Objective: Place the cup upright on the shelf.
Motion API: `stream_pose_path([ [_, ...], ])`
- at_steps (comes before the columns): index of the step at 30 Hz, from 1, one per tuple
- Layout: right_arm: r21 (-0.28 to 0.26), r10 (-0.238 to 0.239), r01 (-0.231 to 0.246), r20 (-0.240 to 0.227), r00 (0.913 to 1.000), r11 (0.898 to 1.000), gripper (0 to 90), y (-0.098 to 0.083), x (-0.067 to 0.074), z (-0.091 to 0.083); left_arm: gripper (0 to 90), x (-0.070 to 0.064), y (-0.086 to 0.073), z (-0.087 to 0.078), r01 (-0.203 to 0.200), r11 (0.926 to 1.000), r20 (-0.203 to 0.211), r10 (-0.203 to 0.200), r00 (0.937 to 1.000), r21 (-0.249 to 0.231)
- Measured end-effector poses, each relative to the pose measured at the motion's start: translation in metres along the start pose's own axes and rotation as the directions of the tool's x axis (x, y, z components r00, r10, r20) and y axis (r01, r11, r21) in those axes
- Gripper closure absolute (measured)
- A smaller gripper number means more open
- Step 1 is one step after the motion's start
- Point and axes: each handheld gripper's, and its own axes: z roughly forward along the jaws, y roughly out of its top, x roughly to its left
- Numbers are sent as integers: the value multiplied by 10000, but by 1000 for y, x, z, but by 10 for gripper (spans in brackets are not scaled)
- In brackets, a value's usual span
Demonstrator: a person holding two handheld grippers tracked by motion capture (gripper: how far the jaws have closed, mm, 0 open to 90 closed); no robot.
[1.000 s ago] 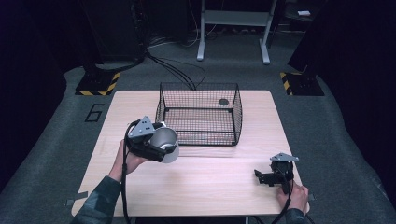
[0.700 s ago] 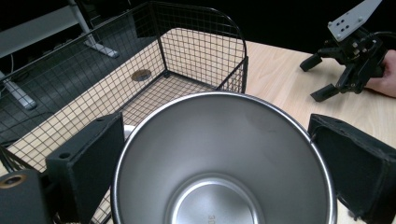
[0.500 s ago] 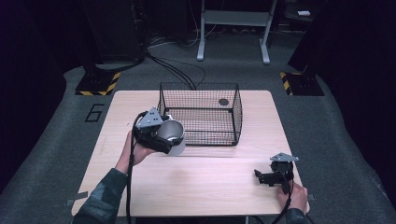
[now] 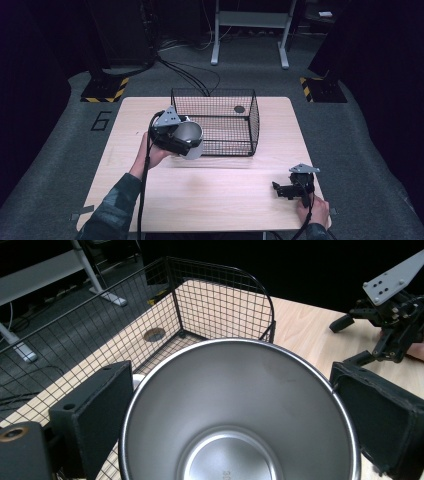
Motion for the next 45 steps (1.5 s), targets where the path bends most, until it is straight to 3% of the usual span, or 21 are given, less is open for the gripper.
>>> stream_pose_path([
  [28, -2, 0, 0, 0, 10000, 10000, 0, 0, 0, 0, 65, 31, 30, 38, 290, 9995, -725, -282, 9970, 98],
  [45, 1, -3, 3, -1, 10000, 10000, 0, 0, 0, 0, 65, 45, 34, 69, 764, 9969, -1101, -738, 9912, 201],
])
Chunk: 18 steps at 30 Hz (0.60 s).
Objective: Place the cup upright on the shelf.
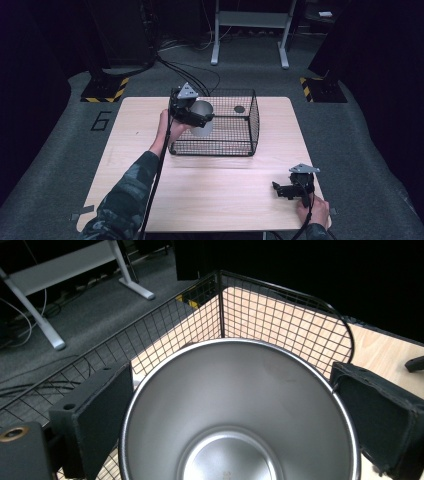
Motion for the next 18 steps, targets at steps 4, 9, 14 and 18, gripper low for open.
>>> stream_pose_path([
  [4, -5, -8, 8, -1, 10000, 10000, 0, 0, 0, 0, 65, 3, -3, 9, 101, 9998, -138, -99, 9999, 150],
  [9, -8, -27, 27, 0, 10000, 10000, 0, 0, 0, 0, 65, 7, -6, 19, 304, 9990, -270, -296, 9992, 320],
  [14, -6, -16, 16, 1, 10000, 10000, 0, 0, 0, 0, 65, 12, -9, 28, 455, 9980, -443, -436, 9981, 427],
  [18, -10, -38, 38, 1, 10000, 10000, 0, 0, 0, 0, 66, 15, -11, 35, 569, 9973, -607, -541, 9967, 466],
])
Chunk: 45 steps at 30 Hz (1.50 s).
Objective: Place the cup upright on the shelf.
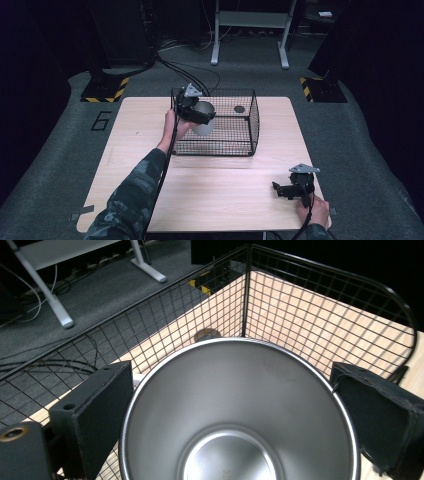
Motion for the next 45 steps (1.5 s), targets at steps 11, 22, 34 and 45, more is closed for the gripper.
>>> stream_pose_path([
  [11, 11, 43, -43, -2, 10000, 10000, 0, 0, 0, 0, 65, 1, 3, 22, 268, 9993, -248, -262, 9994, 270],
  [22, -1, -9, 9, -2, 10000, 10000, 0, 0, 0, 0, 65, -1, -2, 49, 211, 9957, -253, -189, 9995, 901],
  [34, 3, 6, -6, -1, 10000, 10000, 0, 0, 0, 0, 65, -2, -7, 72, 190, 9892, -197, -163, 9997, 1454],
  [45, 1, -2, 2, 0, 10000, 10000, 0, 0, 0, 0, 65, -4, -8, 83, 307, 9851, -246, -269, 9993, 1693],
])
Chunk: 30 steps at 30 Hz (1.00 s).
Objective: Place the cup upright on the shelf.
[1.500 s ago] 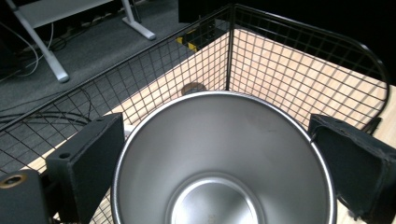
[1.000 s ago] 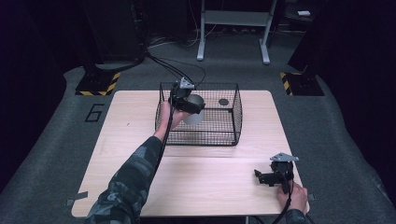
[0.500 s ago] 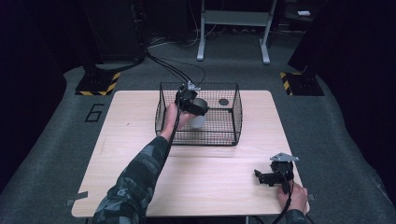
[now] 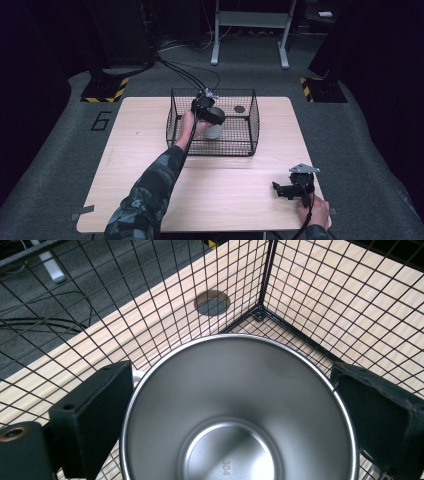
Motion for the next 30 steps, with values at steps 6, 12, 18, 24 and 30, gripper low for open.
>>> stream_pose_path([
  [6, 10, 42, -42, -1, 10000, 10000, 0, 0, 0, 0, 65, 0, -1, 5, 83, 9999, -82, -82, 9999, 112],
  [12, -18, 53, -53, -5, 10000, 10000, 0, 0, 0, 0, 65, 1, -3, 10, 86, 9996, -158, -82, 9998, 282],
  [18, -19, 66, -66, -4, 10000, 10000, 0, 0, 0, 0, 65, 0, -4, 12, 41, 9992, -157, -35, 9999, 396],
  [24, -26, 31, -31, -3, 10000, 10000, 0, 0, 0, 0, 64, 0, -6, 13, 111, 9991, -148, -105, 9998, 405],
  [30, -22, 57, -57, -3, 10000, 10000, 0, 0, 0, 0, 63, -1, -9, 9, 92, 9984, -221, -80, 9997, 552],
])
